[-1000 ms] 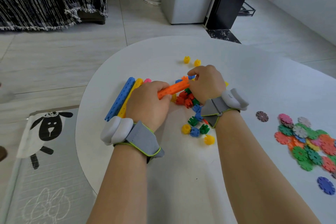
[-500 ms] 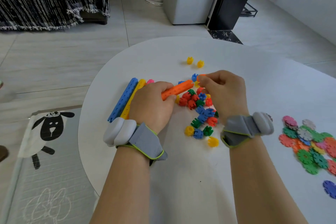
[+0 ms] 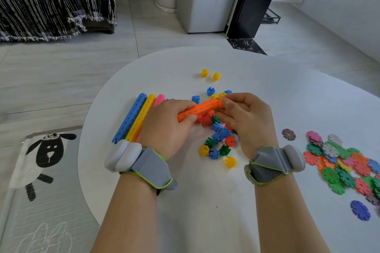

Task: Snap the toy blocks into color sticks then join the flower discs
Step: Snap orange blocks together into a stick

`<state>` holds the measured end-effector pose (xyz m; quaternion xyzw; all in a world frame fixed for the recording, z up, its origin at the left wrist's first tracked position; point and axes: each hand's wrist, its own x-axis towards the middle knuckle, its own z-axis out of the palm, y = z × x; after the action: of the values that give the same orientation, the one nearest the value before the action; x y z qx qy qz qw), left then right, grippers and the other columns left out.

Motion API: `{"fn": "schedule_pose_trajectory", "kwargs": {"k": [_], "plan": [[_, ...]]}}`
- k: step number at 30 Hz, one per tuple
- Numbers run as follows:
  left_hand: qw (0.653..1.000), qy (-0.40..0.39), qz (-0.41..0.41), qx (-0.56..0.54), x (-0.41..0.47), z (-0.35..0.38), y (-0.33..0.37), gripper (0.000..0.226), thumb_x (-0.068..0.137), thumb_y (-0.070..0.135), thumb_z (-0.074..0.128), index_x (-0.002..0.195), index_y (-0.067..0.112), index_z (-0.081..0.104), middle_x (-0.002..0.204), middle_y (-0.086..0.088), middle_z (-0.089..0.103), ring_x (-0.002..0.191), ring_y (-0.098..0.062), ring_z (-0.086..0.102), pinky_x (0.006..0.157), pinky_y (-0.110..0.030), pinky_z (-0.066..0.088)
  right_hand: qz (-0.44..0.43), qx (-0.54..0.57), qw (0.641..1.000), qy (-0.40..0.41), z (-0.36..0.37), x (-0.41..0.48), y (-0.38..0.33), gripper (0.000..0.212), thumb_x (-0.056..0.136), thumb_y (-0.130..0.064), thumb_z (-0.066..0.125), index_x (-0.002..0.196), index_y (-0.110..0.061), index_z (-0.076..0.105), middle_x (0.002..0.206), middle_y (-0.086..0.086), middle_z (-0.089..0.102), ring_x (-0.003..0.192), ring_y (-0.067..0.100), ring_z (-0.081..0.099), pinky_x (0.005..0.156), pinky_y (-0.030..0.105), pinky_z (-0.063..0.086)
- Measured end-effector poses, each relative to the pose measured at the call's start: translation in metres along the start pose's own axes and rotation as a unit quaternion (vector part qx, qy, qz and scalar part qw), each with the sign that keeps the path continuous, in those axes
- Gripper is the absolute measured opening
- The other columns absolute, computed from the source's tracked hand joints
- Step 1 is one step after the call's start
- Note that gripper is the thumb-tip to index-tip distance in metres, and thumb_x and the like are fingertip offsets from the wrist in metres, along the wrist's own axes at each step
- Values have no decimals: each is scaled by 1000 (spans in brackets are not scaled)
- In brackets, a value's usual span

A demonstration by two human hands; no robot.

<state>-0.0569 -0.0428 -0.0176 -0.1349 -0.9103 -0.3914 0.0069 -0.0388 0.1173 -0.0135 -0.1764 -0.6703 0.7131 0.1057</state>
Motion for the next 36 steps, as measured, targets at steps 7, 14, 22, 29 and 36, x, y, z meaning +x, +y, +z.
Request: {"fn": "schedule_pose_trajectory", "kwargs": {"k": [7, 14, 22, 29, 36], "plan": [[1000, -3, 4, -20, -1, 0, 0, 27, 89, 24, 60, 116, 25, 66, 106, 7, 67, 99, -9, 57, 75, 10, 19, 2, 14, 1000, -18, -3, 0, 1, 4, 91, -4, 59, 93, -4, 63, 86, 13, 73, 82, 25, 72, 76, 31, 59], [999, -33, -2, -18, -2, 1, 0, 32, 91, 30, 56, 122, 30, 61, 110, 11, 65, 94, -4, 55, 79, -11, 33, 1, 43, 999, -12, -2, -2, 2, 6, 90, -4, 59, 95, -3, 63, 88, 13, 73, 83, 26, 72, 76, 32, 59], [1000, -21, -3, -11, -3, 0, 2, 32, 89, 28, 59, 121, 29, 62, 112, 11, 65, 97, -3, 54, 82, -10, 31, 8, 61, 998, -23, -5, 0, 4, 13, 90, -4, 60, 97, -8, 70, 91, 10, 74, 86, 23, 72, 78, 30, 58], [999, -34, -4, -8, -4, 0, 4, 32, 90, 30, 57, 122, 30, 61, 111, 10, 65, 92, -2, 52, 78, -11, 34, 8, 84, 995, -47, -6, 0, 5, 16, 92, 1, 53, 97, -7, 66, 89, 7, 74, 89, 25, 71, 81, 32, 57], [999, -35, -4, 1, -4, -1, 5, 32, 90, 29, 57, 122, 30, 61, 111, 10, 66, 97, -5, 54, 81, -12, 33, 3, 66, 996, -59, -7, 0, 6, 16, 92, 2, 53, 97, -8, 65, 94, 8, 74, 93, 27, 70, 85, 35, 56]]}}
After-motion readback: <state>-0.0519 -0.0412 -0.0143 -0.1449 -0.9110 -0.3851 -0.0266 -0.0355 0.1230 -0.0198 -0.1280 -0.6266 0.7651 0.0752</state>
